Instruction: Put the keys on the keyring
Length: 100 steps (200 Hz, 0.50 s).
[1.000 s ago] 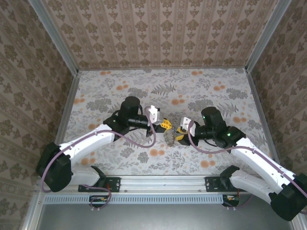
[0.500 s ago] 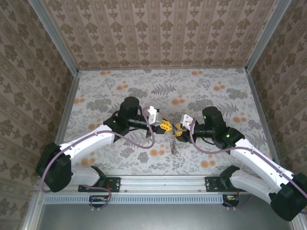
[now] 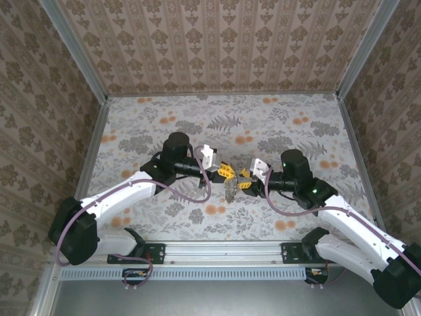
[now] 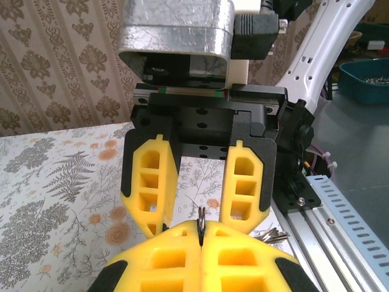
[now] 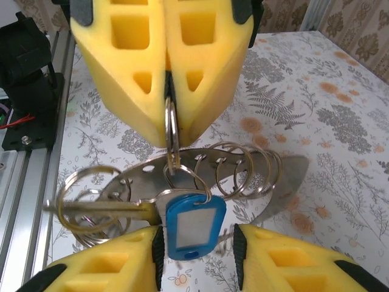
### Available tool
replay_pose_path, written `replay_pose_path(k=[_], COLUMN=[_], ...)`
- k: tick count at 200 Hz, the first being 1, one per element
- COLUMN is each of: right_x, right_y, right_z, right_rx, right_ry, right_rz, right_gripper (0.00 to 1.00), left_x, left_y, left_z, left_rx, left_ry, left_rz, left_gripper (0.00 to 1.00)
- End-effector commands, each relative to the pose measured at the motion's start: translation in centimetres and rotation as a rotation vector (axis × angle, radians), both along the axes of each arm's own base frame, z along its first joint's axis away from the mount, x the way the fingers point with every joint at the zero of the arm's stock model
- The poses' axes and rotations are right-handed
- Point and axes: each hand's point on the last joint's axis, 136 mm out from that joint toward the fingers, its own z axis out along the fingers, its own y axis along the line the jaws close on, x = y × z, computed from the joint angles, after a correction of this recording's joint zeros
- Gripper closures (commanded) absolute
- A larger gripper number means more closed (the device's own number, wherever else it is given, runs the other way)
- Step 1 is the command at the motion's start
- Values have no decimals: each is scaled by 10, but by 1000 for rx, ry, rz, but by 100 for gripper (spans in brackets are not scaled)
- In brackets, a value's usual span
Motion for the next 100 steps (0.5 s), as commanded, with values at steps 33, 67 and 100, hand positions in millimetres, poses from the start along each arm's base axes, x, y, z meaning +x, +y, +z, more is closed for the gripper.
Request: replay_pose_path(k=[33, 67, 100], right_x=[2, 2, 6], right_y=[8, 12, 13], right_z=[-1, -2, -2], right_rx=[69, 90, 100], right_ry=[1, -3, -20], right_rz=[5, 4, -12], right_gripper=[57, 57, 58], left_x=[-2, -3, -3], left_y=[3, 4, 4], left_z=[15, 15, 16], left_rx=[-35, -37, -37], left_ry=[-38, -36, -37], left_rz=[-6, -8, -3], left_gripper=[100, 100, 100])
